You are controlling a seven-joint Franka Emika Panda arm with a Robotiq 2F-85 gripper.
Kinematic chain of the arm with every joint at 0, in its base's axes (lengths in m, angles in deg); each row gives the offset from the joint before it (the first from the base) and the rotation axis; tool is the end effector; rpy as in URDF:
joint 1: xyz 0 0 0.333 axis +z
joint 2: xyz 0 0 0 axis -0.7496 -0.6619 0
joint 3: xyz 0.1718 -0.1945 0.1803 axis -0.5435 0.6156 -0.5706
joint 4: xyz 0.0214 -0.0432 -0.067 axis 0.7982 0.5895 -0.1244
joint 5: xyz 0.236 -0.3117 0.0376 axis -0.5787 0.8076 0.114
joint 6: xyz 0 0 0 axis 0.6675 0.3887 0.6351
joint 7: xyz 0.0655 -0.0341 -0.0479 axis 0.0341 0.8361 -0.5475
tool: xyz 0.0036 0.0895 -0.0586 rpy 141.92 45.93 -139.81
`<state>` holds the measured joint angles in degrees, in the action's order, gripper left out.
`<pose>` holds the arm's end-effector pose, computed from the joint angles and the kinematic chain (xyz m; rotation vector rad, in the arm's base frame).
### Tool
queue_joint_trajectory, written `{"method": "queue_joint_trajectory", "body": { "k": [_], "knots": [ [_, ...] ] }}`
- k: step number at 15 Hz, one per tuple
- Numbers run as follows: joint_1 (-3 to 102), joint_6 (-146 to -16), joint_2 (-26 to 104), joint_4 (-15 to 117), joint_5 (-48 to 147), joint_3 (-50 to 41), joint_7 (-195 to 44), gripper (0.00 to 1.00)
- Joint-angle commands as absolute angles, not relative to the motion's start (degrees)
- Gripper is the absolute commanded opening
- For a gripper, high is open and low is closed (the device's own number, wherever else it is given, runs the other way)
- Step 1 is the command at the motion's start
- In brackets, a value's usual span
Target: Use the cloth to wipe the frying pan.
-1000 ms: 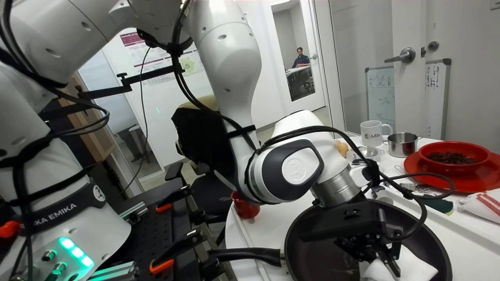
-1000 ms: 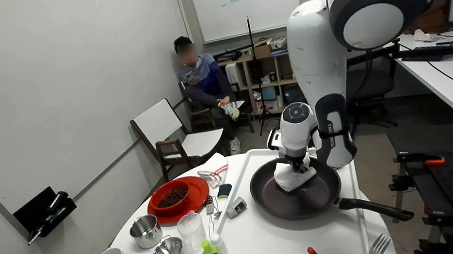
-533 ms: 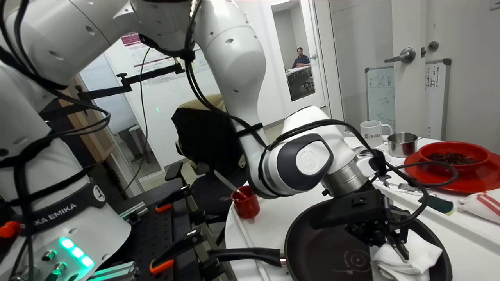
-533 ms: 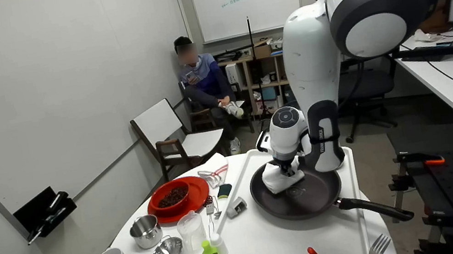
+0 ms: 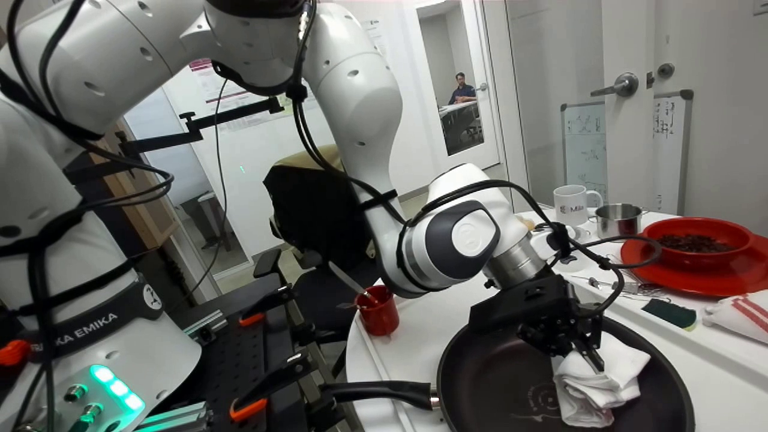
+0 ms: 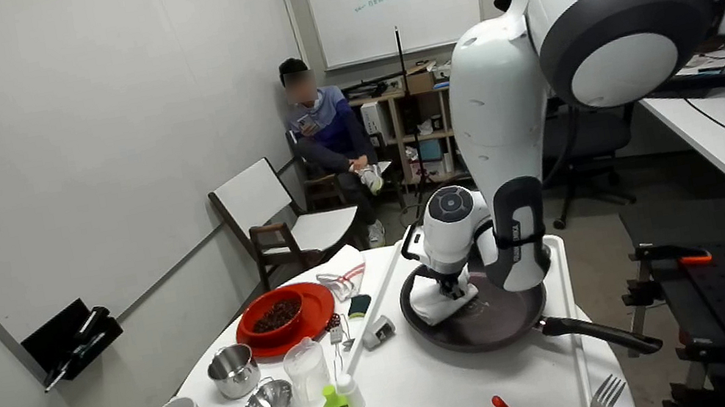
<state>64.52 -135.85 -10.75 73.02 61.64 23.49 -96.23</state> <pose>0.5312 -0.1522 -0.0207 2.5117 0.8050 0.1143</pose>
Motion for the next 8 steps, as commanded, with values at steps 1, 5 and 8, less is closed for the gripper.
{"method": "queue_joint_trajectory", "body": {
  "k": [1, 5, 8],
  "knots": [
    [67.2, -135.9, -12.2, 72.4, 60.0, 24.2, -95.4, 0.08],
    [68.1, -136.0, -11.9, 73.1, 60.5, 23.9, -95.7, 0.08],
    [68.5, -136.7, -11.4, 74.6, 61.2, 23.6, -96.3, 0.08]
  ]
}}
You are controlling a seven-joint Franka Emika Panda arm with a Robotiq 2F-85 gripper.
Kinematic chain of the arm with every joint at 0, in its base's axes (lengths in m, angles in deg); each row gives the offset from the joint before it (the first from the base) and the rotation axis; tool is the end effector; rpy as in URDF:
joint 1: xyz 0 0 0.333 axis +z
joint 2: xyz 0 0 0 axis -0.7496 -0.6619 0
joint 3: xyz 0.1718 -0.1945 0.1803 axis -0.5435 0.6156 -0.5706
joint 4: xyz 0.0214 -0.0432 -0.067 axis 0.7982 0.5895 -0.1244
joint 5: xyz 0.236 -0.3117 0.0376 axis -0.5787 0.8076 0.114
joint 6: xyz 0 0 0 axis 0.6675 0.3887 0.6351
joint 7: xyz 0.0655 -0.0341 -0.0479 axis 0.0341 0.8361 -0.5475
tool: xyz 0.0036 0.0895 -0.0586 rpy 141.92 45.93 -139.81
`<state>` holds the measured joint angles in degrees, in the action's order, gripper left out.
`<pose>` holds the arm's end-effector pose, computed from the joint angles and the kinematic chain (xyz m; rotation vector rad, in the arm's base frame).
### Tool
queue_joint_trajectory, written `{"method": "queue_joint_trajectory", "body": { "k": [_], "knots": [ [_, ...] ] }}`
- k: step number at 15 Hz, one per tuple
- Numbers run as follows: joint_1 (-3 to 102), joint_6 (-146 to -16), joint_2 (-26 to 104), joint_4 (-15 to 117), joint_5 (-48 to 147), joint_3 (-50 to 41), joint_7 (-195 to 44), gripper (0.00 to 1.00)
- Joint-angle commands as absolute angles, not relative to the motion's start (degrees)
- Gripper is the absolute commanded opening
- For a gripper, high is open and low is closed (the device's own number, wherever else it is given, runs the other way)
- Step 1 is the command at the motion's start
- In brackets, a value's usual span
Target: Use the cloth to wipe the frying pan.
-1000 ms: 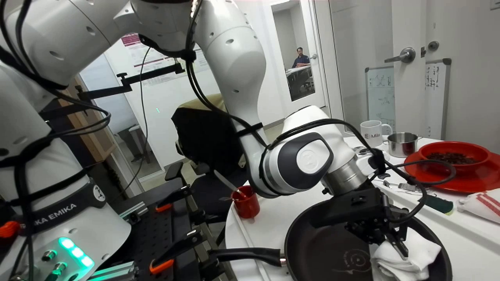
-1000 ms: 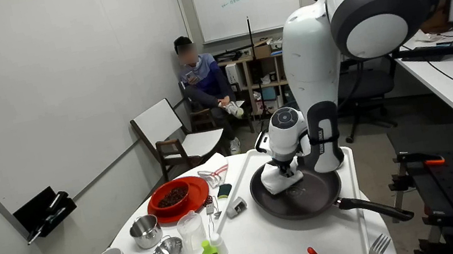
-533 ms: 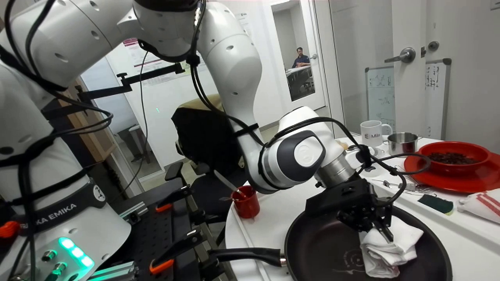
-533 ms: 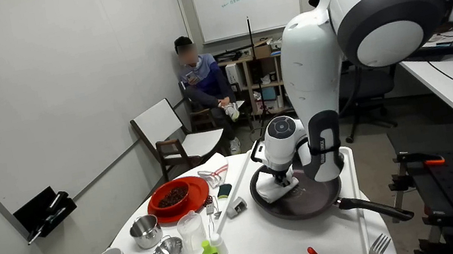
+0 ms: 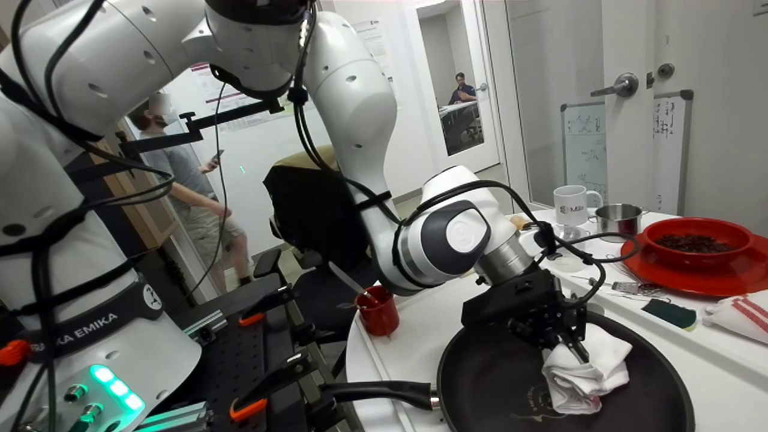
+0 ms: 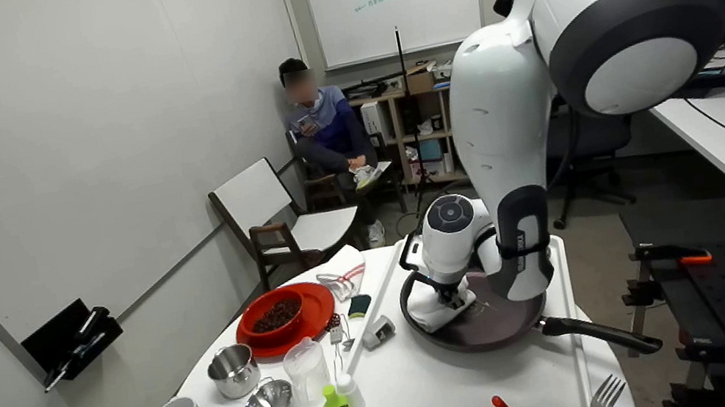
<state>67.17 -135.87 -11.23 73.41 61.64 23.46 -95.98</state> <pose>0.5317 -0.1290 -0.0259 2.4982 0.8594 0.1123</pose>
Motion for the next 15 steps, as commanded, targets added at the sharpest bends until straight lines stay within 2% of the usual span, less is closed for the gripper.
{"method": "queue_joint_trajectory", "body": {
  "k": [1, 15],
  "knots": [
    [68.6, -137.0, -11.1, 75.2, 61.5, 23.4, -96.6, 0.08],
    [70.8, -144.4, -6.6, 85.1, 62.8, 22.0, -104.4, 0.08]
  ]
}}
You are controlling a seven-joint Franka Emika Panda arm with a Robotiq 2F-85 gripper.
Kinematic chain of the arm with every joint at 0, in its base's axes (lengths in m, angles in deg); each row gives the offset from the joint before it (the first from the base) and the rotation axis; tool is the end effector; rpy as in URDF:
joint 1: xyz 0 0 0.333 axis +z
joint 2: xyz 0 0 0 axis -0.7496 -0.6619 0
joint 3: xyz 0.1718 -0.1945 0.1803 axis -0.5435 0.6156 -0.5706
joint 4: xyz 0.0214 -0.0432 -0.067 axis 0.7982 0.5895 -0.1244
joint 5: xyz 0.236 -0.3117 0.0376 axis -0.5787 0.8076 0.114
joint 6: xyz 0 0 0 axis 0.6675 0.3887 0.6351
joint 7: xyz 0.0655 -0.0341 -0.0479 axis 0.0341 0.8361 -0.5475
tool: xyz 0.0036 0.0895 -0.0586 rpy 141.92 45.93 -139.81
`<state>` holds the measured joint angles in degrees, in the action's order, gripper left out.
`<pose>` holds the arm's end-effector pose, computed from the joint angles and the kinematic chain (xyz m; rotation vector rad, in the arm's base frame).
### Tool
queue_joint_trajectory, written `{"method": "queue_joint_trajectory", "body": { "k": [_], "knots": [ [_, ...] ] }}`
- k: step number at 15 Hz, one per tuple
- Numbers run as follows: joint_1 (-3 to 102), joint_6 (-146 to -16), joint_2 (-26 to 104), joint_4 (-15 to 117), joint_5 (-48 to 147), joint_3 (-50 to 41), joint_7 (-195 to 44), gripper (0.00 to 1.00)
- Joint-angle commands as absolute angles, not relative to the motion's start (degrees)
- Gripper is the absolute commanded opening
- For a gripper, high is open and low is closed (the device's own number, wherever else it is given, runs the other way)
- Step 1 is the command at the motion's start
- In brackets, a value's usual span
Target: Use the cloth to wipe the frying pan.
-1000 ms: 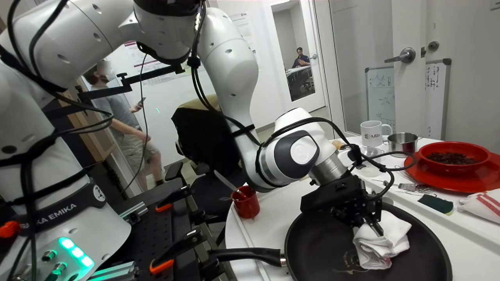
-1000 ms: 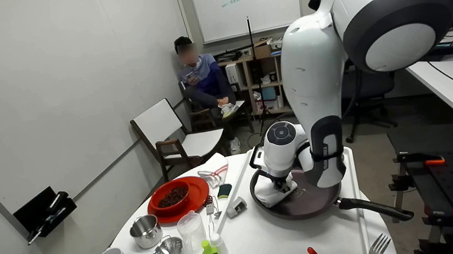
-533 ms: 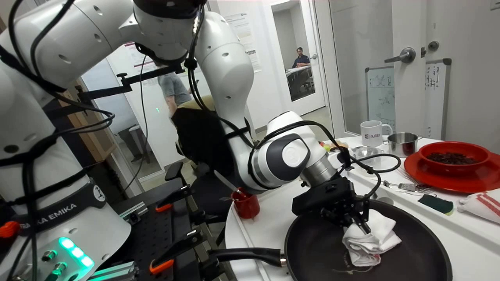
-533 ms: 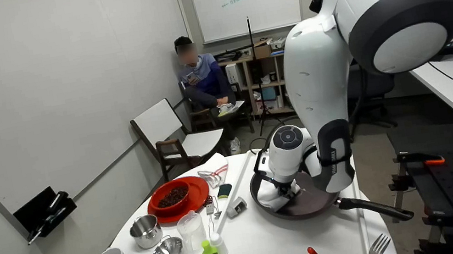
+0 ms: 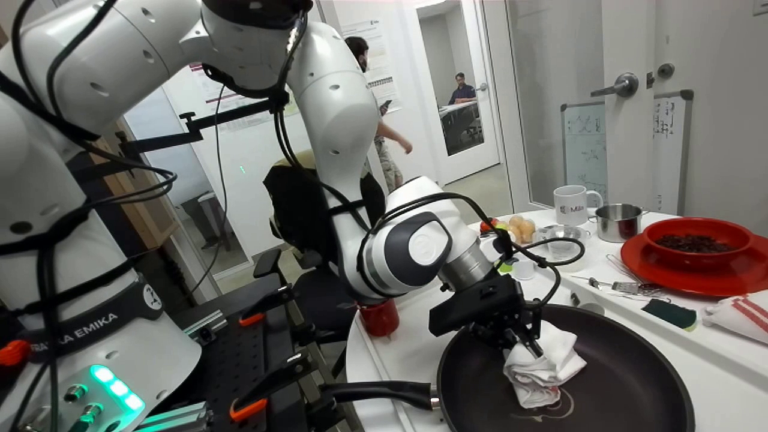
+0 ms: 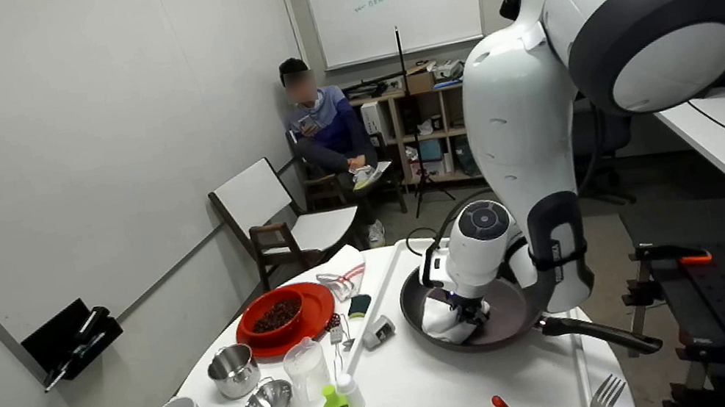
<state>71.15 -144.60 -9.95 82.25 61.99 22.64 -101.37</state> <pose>0.4862 -0.0918 -0.0310 2.4669 1.0791 0.1408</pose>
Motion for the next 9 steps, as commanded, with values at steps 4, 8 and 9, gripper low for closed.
{"method": "queue_joint_trajectory", "body": {
  "k": [4, 8, 9],
  "knots": [
    [68.8, -144.4, -0.8, 87.8, 63.5, 21.3, -105.5, 0.08],
    [68.1, -144.4, 7.4, 91.1, 65.0, 20.5, -107.2, 0.08],
    [68.4, -144.4, 9.2, 92.0, 65.3, 20.4, -107.8, 0.08]
  ]
}}
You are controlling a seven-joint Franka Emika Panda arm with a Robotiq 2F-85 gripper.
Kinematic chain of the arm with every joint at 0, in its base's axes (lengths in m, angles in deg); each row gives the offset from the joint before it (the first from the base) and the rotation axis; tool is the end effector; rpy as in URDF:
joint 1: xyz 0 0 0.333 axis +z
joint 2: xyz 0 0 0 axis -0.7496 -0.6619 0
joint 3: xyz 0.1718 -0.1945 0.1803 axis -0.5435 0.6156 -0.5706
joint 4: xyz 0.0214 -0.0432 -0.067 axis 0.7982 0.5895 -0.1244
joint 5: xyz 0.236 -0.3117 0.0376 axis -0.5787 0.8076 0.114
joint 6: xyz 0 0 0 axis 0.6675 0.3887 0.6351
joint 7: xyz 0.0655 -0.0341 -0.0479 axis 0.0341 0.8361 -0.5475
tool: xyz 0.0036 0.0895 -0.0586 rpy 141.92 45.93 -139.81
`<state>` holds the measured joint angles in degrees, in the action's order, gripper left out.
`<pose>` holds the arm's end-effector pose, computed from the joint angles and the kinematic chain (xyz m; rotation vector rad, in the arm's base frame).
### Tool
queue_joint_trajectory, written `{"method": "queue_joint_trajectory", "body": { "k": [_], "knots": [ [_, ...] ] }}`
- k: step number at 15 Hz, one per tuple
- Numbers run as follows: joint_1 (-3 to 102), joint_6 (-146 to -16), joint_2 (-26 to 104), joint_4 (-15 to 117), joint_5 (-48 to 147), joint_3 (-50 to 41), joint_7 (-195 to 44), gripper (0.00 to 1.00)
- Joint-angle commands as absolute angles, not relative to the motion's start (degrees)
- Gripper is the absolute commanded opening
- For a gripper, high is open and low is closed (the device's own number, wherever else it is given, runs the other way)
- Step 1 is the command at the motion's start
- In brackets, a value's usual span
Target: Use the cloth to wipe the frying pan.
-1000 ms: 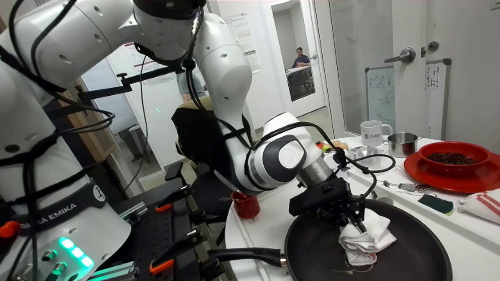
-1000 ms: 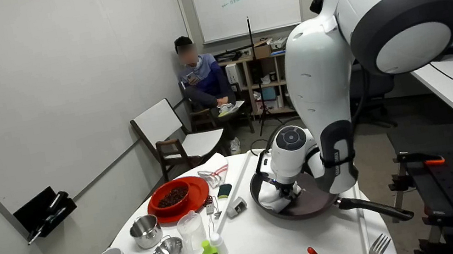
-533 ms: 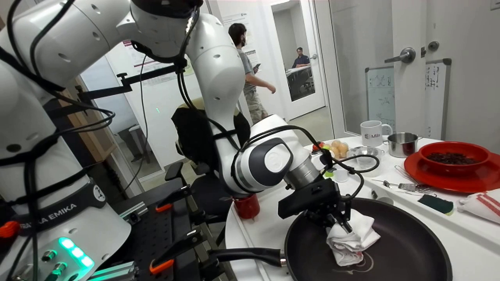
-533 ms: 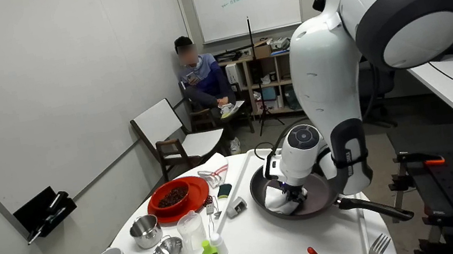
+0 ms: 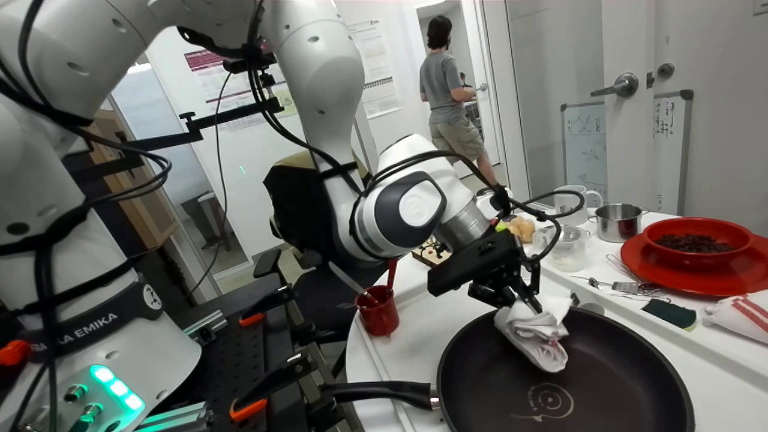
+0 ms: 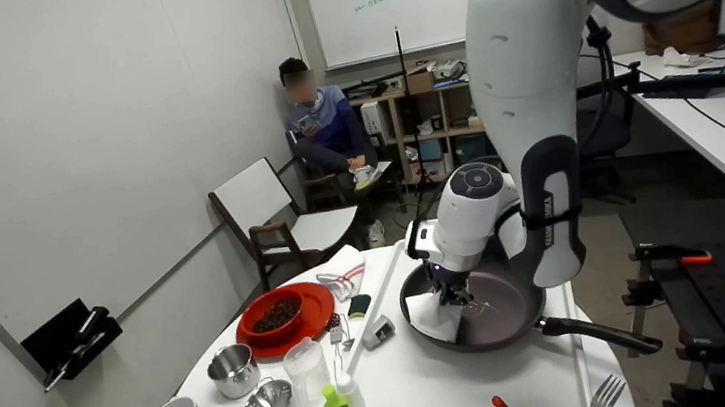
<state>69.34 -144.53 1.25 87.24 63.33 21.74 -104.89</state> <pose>0.5019 -0.0834 0.0338 2.4890 1.0779 0.2620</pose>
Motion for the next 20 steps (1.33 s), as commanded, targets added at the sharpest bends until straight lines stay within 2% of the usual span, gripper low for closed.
{"method": "queue_joint_trajectory", "body": {
  "k": [1, 9, 20],
  "knots": [
    [68.7, -144.4, 10.9, 92.9, 65.5, 20.2, -108.3, 0.08],
    [72.8, -144.3, 21.0, 100.3, 66.2, 17.9, -113.7, 0.08],
    [76.7, -144.1, 17.2, 97.3, 63.2, 13.8, -118.0, 0.08]
  ]
}}
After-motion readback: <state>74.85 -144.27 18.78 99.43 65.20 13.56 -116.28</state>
